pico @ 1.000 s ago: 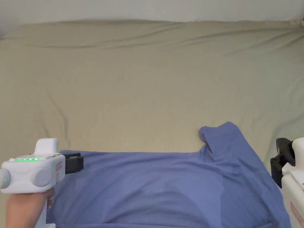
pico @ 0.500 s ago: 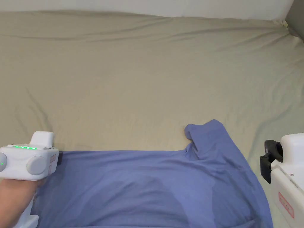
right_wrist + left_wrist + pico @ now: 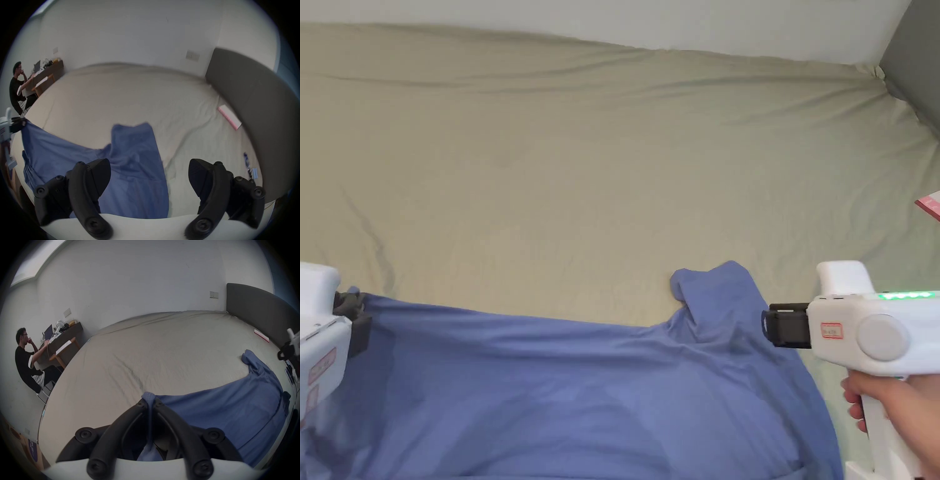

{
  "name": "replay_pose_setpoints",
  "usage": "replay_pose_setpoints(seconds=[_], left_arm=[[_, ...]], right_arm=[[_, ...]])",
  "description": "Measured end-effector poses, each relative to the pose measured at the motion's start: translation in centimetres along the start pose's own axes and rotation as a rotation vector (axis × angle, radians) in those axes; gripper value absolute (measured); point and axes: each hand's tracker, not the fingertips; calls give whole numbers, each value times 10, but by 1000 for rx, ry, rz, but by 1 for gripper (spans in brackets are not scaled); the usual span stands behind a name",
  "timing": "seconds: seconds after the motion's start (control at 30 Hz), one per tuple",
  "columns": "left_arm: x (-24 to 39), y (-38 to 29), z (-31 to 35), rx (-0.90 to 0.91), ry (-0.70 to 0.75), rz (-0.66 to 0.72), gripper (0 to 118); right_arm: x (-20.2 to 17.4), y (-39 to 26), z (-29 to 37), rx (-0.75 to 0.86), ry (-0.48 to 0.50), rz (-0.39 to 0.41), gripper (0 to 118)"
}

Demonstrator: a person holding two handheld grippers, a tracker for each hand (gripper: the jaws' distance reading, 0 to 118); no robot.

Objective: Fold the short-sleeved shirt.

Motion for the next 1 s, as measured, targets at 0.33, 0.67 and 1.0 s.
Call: replay_pose_setpoints(seconds=[0.33,0.67,1.0], left_arm=[[1,-26,-1,-34,33,6,2],[-3,-19,12,-33,33,39,2],[-16,-6,79,-23,25,23,2]], right_arm=[[9,-25,-79,-173,-18,-64,67],[-13,-3,-20,-42,-32,39,6],[10,-19,93,17,25,152,6]])
